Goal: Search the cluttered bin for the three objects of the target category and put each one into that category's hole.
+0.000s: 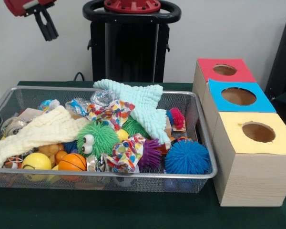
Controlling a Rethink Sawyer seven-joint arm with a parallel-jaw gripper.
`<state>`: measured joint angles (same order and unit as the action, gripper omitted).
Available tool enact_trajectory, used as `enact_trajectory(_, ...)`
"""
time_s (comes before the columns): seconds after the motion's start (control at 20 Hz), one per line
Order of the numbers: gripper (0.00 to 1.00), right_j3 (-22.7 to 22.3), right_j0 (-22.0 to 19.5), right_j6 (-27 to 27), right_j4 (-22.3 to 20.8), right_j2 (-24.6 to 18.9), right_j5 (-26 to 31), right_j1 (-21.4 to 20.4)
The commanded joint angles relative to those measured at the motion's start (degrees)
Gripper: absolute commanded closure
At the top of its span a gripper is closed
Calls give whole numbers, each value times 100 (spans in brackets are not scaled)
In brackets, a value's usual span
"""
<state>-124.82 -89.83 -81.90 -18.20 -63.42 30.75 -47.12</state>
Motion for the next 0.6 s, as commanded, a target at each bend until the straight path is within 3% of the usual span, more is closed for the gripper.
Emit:
enact_trajectory(0.05, 100, 11, 767, -1339, 500, 406, -123, -593)
enact_trajectory(0.1, 100, -120, 812, -1298, 439, 516, -330, -458)
enact_trajectory(0.2, 100, -273, 962, -1521, 376, 839, -625, -611)
enact_trajectory(0.25, 0, -349, 1037, -1633, 345, 1000, -772, -687)
enact_trajectory(0.35, 0, -572, 1108, -1654, 124, 1103, -1266, -746)
enact_trajectory(0.45, 0, -863, 1097, -1700, 234, 824, -1601, -1129)
enact_trajectory(0.5, 0, -994, 940, -1680, 454, 395, -1646, -1515)
enact_trajectory(0.6, 0, -1273, 469, -1711, 1472, -719, -1273, -2600)
